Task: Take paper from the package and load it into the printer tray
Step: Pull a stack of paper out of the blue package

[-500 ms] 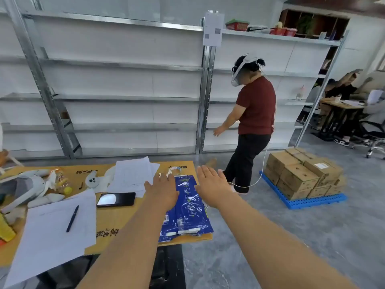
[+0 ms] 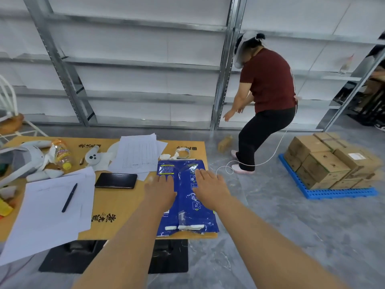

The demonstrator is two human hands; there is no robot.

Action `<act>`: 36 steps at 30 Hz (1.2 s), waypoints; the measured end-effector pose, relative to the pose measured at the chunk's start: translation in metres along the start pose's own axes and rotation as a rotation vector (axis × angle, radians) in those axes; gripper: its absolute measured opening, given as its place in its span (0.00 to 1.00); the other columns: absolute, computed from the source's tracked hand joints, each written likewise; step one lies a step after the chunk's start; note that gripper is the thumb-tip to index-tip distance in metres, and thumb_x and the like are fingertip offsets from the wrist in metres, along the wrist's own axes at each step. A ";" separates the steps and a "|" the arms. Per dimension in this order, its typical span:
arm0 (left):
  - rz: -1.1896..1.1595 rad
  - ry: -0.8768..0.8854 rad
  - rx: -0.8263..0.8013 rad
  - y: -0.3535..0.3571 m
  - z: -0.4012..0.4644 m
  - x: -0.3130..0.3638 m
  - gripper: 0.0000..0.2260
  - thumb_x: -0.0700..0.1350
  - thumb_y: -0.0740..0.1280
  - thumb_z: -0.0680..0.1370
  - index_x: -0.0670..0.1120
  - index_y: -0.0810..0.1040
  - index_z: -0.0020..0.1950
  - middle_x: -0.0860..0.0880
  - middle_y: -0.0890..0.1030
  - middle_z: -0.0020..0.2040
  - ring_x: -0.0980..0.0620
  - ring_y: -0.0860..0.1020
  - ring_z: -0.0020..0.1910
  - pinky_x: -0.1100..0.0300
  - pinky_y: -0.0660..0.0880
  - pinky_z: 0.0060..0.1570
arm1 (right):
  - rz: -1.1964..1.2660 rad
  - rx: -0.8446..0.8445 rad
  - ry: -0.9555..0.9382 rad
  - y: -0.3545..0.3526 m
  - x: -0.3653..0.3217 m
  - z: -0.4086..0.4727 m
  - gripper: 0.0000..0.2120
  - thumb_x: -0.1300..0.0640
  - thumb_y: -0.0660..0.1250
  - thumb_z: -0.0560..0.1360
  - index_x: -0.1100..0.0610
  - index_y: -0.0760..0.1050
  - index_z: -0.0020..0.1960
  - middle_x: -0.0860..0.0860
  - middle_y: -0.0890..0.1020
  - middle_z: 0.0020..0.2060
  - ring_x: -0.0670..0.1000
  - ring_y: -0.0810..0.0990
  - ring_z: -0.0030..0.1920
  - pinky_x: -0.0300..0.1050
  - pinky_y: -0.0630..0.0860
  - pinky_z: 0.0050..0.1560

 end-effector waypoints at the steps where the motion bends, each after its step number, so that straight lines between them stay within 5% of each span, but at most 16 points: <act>1: 0.003 -0.010 -0.028 0.007 0.003 -0.002 0.22 0.53 0.62 0.78 0.47 0.63 0.69 0.47 0.70 0.69 0.47 0.67 0.69 0.49 0.69 0.63 | -0.004 -0.016 0.006 0.005 0.001 0.002 0.29 0.49 0.53 0.81 0.58 0.48 0.77 0.54 0.56 0.77 0.55 0.55 0.76 0.57 0.54 0.74; 9: -0.017 0.026 -0.117 0.058 0.022 -0.012 0.22 0.50 0.61 0.79 0.46 0.62 0.71 0.46 0.68 0.71 0.46 0.65 0.71 0.48 0.70 0.64 | -0.019 -0.135 0.037 0.067 0.008 0.014 0.29 0.50 0.53 0.81 0.59 0.48 0.77 0.54 0.58 0.76 0.55 0.56 0.76 0.57 0.54 0.74; 21: 0.061 0.140 -0.264 0.154 0.037 -0.012 0.26 0.46 0.60 0.80 0.46 0.55 0.76 0.46 0.58 0.77 0.45 0.56 0.77 0.46 0.62 0.72 | 0.004 -0.251 0.003 0.160 -0.016 0.031 0.23 0.60 0.62 0.77 0.57 0.61 0.71 0.55 0.71 0.67 0.57 0.67 0.68 0.56 0.62 0.70; 27: 0.095 0.181 -0.289 0.177 0.037 -0.012 0.28 0.45 0.62 0.80 0.48 0.53 0.76 0.47 0.53 0.79 0.46 0.52 0.77 0.46 0.63 0.72 | -0.014 -0.200 0.012 0.169 -0.026 0.045 0.18 0.60 0.63 0.77 0.57 0.67 0.66 0.56 0.73 0.61 0.58 0.72 0.62 0.54 0.71 0.62; 36: 0.089 0.185 -0.293 0.181 0.038 -0.014 0.30 0.47 0.61 0.80 0.49 0.50 0.78 0.48 0.51 0.79 0.46 0.50 0.78 0.47 0.60 0.73 | -0.036 -0.198 0.052 0.163 -0.028 0.055 0.15 0.59 0.62 0.78 0.58 0.69 0.64 0.57 0.75 0.60 0.58 0.73 0.62 0.55 0.71 0.64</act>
Point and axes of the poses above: each hand's wrist, its own z-axis towards the middle knuckle, its own y-axis out of the palm, x = y × z, the point moved 10 cm from there along z, towards the middle knuckle
